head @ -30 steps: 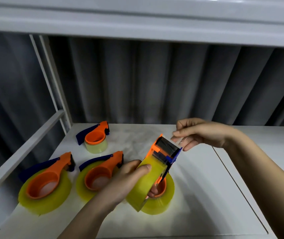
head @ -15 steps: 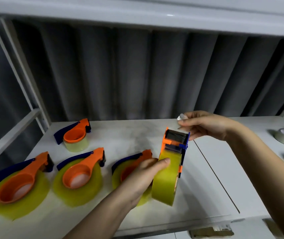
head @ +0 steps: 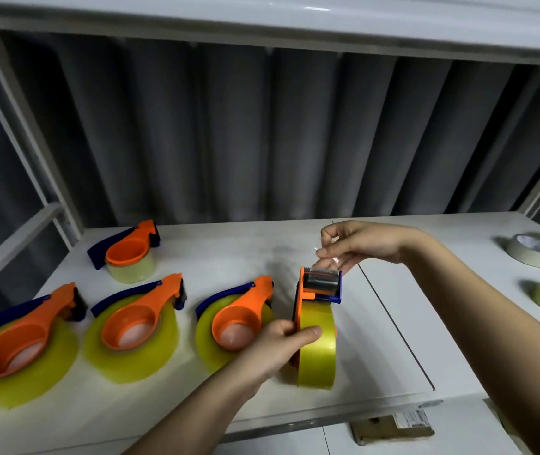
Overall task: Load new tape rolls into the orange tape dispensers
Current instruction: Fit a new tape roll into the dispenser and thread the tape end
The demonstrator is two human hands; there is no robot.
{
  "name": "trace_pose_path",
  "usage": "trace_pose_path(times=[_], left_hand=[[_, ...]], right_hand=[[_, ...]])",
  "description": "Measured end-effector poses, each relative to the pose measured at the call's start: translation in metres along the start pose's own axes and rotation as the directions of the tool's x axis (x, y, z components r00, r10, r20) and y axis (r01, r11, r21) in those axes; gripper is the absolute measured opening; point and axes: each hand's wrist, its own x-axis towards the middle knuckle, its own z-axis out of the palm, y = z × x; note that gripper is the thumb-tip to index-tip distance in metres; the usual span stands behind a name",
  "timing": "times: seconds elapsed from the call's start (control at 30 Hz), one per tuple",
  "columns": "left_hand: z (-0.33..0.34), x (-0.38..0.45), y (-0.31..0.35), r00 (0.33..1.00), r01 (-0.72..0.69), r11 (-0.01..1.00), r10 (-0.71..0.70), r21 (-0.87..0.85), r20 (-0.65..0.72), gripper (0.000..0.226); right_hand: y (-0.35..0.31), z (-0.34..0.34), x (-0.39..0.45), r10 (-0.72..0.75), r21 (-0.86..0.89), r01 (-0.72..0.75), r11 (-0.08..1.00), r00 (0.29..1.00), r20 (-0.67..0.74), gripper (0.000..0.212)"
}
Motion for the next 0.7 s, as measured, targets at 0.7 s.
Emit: trace_pose_path(times=[0.7], left_hand=[[-0.018,0.048,0.077,0.958,-0.259,0.942,0.279,0.216,-0.067,0.025]], right_hand=[[-0.007,-0.014,0.006,0.064,-0.08,-0.053,0.995,0.988,0.137,0.018]])
